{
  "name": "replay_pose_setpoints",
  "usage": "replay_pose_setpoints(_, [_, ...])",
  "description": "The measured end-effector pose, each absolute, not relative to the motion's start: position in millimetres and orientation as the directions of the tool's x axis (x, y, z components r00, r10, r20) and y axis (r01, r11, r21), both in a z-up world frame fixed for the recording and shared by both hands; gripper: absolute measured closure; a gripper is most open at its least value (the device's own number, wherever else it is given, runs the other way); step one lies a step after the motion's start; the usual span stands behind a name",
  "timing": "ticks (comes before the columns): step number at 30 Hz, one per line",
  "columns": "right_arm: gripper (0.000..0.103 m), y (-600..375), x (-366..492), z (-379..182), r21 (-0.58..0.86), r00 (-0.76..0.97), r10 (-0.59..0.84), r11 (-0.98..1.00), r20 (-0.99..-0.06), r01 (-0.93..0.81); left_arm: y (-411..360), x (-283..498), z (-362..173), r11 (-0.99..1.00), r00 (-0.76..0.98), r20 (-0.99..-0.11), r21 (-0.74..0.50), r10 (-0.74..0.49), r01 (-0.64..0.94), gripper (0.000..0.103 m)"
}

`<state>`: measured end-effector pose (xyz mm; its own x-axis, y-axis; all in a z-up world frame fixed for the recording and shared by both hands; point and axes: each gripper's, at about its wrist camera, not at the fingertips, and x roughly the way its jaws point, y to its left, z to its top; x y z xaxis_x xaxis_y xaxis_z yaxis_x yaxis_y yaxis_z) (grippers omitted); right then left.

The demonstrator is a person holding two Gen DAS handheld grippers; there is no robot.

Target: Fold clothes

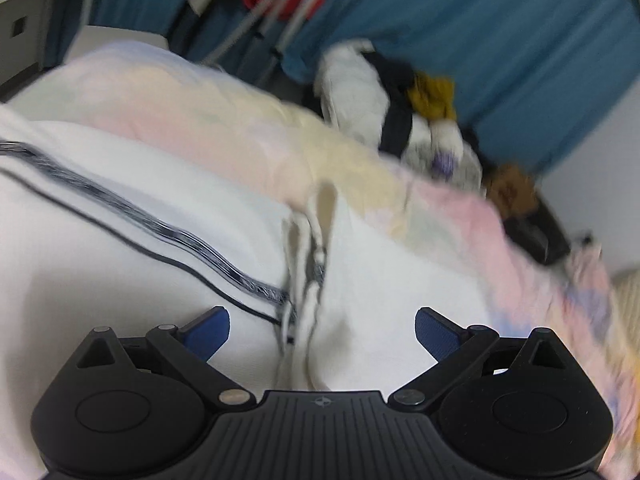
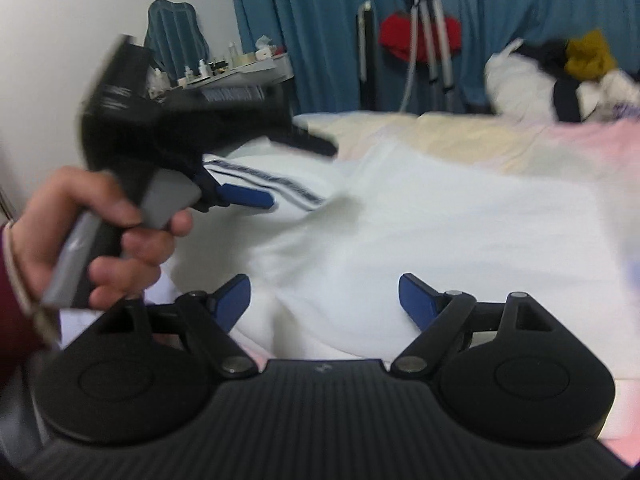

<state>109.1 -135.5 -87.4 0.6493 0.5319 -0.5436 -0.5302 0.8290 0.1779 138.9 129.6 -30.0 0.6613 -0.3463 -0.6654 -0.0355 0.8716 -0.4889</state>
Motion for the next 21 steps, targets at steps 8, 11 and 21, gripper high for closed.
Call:
replay_pose_setpoints(8, [0.020,-180,122,-112,0.160,0.783,0.319,0.947,-0.534,-0.277,109,162,-53,0.907,0.619,-0.702,-0.420,-0.352,0.039,0.024])
replay_pose_setpoints(11, [0.021,-179,137,-129,0.186,0.768,0.291,0.957,-0.570,-0.224,107,162,-55,0.922,0.628,-0.712,-0.385,-0.314,0.025,0.057])
replay_pose_setpoints(21, [0.021,-178,133,-130,0.178,0.779,0.267,0.963,-0.567,-0.200,103,144,-38,0.928,0.670,-0.677,-0.368,-0.305,0.050,0.081])
